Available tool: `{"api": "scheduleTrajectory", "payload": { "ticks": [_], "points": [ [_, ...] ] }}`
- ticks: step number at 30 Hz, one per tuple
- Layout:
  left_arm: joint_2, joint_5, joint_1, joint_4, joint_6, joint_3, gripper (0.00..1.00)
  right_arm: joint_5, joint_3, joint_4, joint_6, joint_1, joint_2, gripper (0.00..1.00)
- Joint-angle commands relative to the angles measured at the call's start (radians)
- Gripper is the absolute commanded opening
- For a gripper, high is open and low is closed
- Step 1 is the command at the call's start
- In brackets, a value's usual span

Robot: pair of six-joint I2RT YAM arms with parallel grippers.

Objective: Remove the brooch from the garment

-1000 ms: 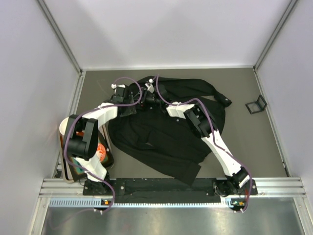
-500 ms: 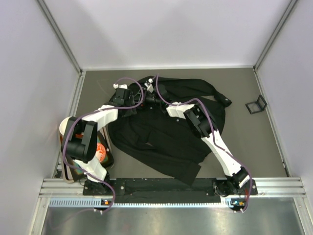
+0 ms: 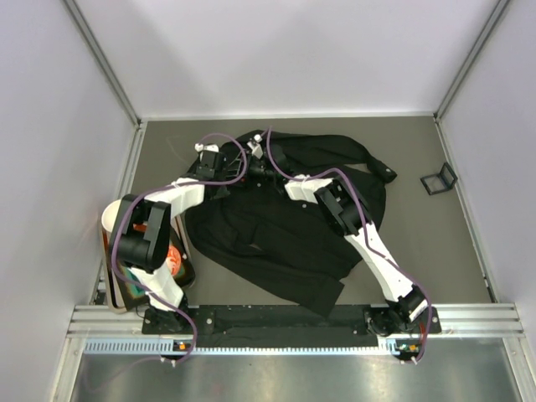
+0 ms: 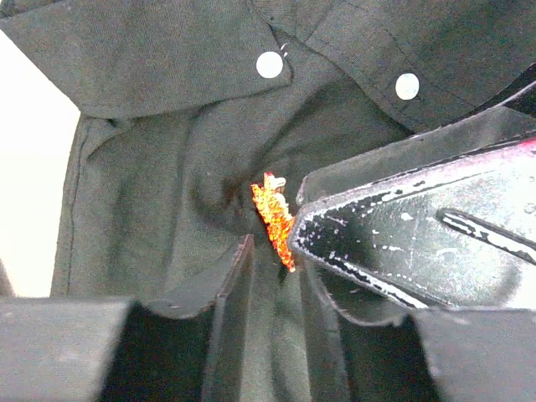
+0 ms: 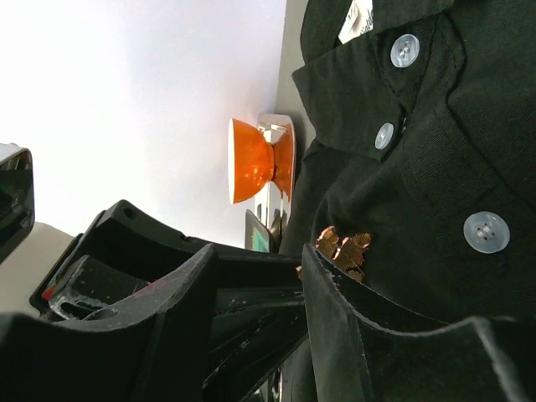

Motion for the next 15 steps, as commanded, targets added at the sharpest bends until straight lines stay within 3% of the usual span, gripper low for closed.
{"api": "scheduleTrajectory", "payload": {
  "ticks": [1, 2, 6, 15],
  "points": [
    [0.025, -0.039, -0.002, 0.126, -0.009, 0.063, 0.3, -0.112, -0.009, 0.054, -0.033, 0.078, -0.022, 0.46],
    [0.026, -0.043, -0.003, 0.108, -0.021, 0.067, 0.23, -0.109, -0.015, 0.031, -0.058, 0.078, -0.037, 0.46],
    [0.022, -0.02, -0.003, 0.091, -0.043, 0.075, 0.19, -0.086, -0.044, -0.039, -0.131, 0.069, -0.082, 0.46],
    [-0.026, -0.002, -0.003, 0.094, -0.038, 0.028, 0.15, -0.07, -0.098, -0.11, -0.213, 0.015, -0.137, 0.47]
  ]
}}
